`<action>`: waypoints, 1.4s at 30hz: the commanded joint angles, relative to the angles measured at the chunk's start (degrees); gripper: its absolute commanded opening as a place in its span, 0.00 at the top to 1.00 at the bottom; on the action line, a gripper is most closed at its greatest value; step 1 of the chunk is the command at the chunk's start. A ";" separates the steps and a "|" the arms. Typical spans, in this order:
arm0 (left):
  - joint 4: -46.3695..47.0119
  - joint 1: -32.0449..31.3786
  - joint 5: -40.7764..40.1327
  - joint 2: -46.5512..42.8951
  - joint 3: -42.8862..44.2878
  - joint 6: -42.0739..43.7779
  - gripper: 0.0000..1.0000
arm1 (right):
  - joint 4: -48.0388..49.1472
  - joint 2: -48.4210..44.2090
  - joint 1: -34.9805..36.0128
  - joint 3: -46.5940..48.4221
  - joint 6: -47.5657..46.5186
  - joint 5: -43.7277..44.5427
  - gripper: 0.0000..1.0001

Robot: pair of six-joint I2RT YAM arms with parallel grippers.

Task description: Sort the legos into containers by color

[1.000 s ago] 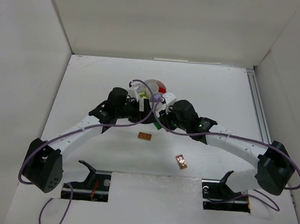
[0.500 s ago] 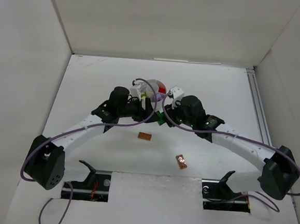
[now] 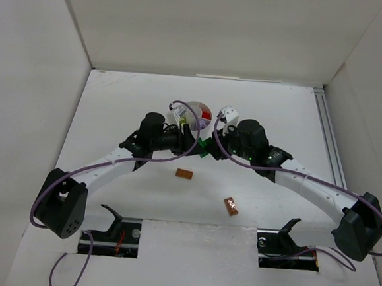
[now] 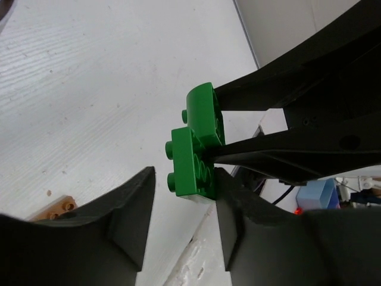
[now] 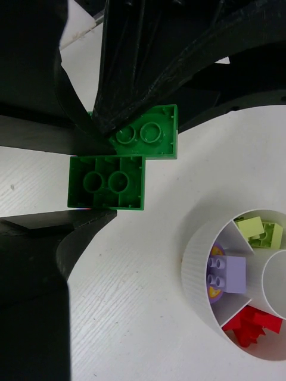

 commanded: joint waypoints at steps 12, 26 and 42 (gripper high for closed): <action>-2.75 -0.13 -8.14 -0.94 1.07 -1.54 1.00 | 3.15 -0.96 -0.49 -0.43 1.21 -2.71 0.78; -18.31 3.21 -34.23 -4.99 7.99 0.31 1.00 | -4.32 -4.30 -4.00 -1.49 -1.69 -2.10 0.77; -21.22 7.43 -43.59 23.66 39.47 10.85 1.00 | -6.61 2.10 -9.45 2.20 -3.27 1.60 0.77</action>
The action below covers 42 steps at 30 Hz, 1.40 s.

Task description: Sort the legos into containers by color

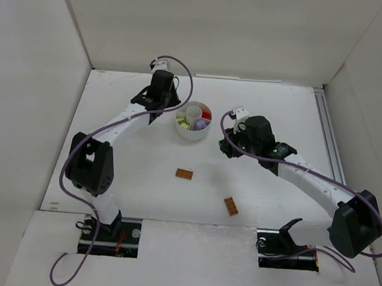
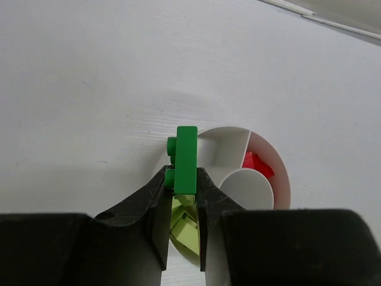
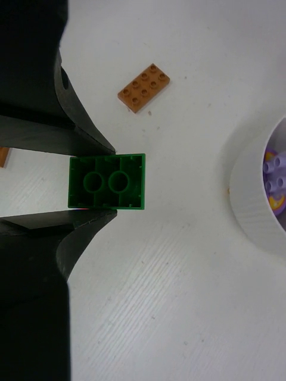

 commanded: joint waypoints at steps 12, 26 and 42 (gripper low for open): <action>0.58 0.32 7.52 9.64 8.24 6.63 1.00 | -0.25 3.11 -5.52 4.92 -2.84 -1.50 0.77; -0.21 -1.61 3.39 14.47 11.50 6.54 0.97 | -0.25 2.58 -6.66 3.87 -3.37 -2.55 0.78; -1.27 -1.61 2.86 7.44 9.03 6.01 0.61 | 0.97 1.53 -7.19 6.68 -4.94 -4.39 0.78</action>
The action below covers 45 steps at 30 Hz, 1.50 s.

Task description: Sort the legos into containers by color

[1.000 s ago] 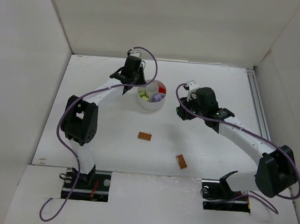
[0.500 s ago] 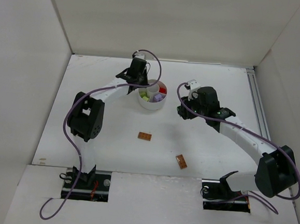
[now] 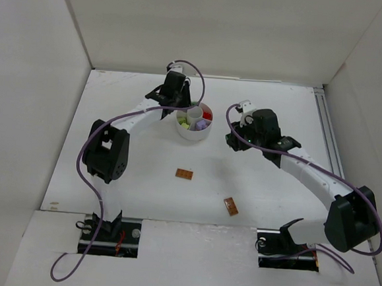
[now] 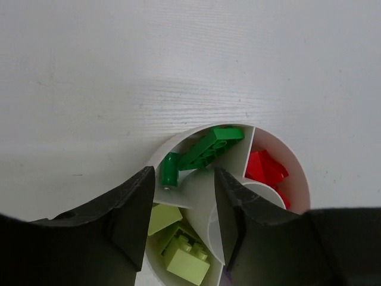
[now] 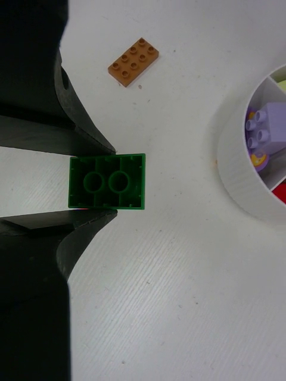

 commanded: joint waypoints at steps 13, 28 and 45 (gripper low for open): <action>-1.13 5.04 -1.97 -32.79 -16.98 -10.38 0.00 | 7.65 18.73 5.96 30.38 -13.26 -1.56 0.78; -5.86 5.57 -4.87 -50.12 -36.51 -16.28 0.00 | 11.52 43.08 8.95 52.19 -16.44 -4.90 0.74; -5.96 6.09 -4.87 -47.66 -37.04 -15.75 0.00 | 11.52 48.37 8.95 52.64 -15.91 -1.91 0.66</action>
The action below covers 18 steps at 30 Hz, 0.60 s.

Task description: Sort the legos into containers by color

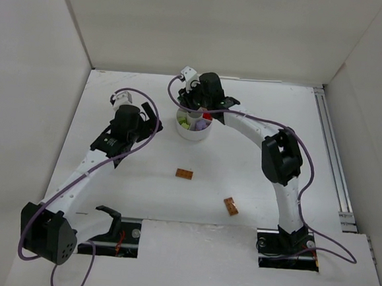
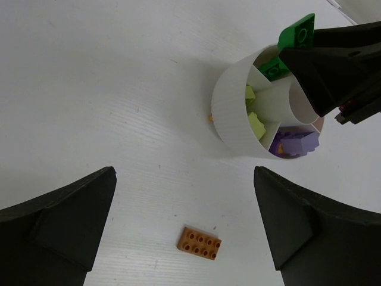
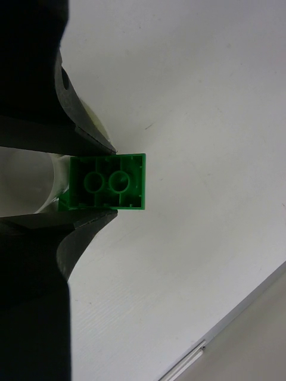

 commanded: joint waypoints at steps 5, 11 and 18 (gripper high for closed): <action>0.78 0.41 -0.96 0.73 0.51 0.46 0.00 | 3.32 -0.20 0.33 -0.89 -0.22 1.81 0.62; 1.30 0.41 -0.44 1.88 1.04 0.47 0.00 | 3.32 -2.05 0.33 -2.57 -1.27 1.81 0.54; 1.83 0.41 0.79 3.46 1.57 0.99 0.00 | 3.32 -3.19 0.33 -3.18 -1.27 1.81 0.41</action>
